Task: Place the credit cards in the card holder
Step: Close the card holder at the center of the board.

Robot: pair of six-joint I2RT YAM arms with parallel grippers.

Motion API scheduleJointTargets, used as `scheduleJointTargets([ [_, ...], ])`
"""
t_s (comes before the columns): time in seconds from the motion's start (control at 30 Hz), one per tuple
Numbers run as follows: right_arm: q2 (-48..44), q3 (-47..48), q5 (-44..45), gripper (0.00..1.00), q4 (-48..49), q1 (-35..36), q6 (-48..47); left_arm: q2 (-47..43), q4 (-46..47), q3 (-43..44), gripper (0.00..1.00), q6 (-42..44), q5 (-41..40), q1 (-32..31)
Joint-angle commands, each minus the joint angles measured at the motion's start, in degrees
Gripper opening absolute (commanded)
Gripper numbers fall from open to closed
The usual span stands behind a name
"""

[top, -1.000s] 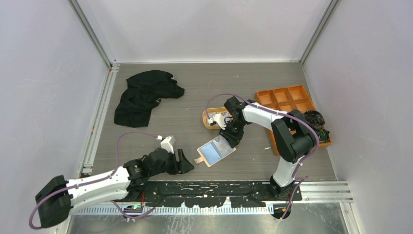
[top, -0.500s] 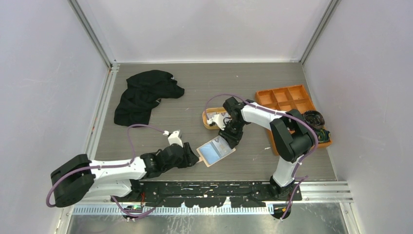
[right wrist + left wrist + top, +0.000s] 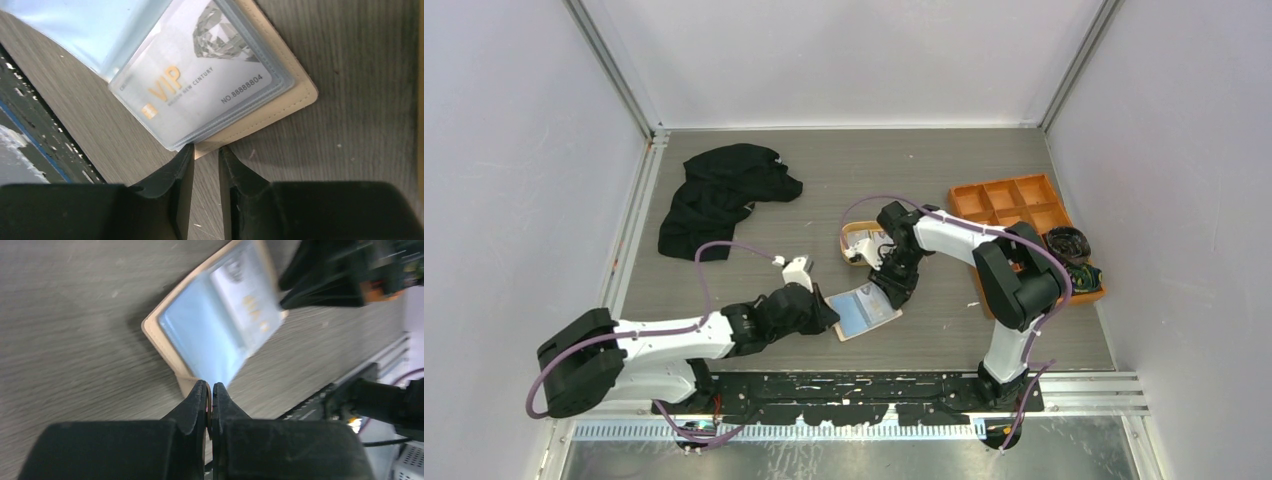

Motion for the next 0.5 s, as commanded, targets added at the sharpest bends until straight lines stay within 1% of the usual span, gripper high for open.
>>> scheduleJointTargets([
  [0.0, 1.1, 2.2, -6.7, 0.30, -1.3, 1.3, 1.6, -4.4, -0.2, 7.9, 0.00, 6.4, -0.3, 0.1],
  [0.07, 1.9, 3.2, -9.8, 0.30, -2.1, 1.2, 3.3, -3.2, 1.4, 11.0, 0.00, 7.9, 2.7, 1.1],
  [0.13, 2.7, 4.0, -12.8, 0.30, -2.3, 1.3, 5.2, -0.1, 4.3, 13.1, 0.00, 8.4, 6.3, 2.0],
  [0.27, 3.2, 4.9, -15.4, 0.30, -0.5, 0.7, 10.7, 9.6, 9.4, 17.7, 0.00, 8.6, 11.6, 2.7],
  [0.37, 1.3, 5.5, -15.1, 0.30, 0.9, -3.3, 15.0, 15.8, 14.0, 19.2, 0.00, 7.5, 15.4, 3.0],
  [0.47, -3.1, 4.7, -12.7, 0.32, 1.7, -8.3, 15.2, 19.8, 16.4, 19.4, 0.00, 6.5, 16.2, 3.2],
])
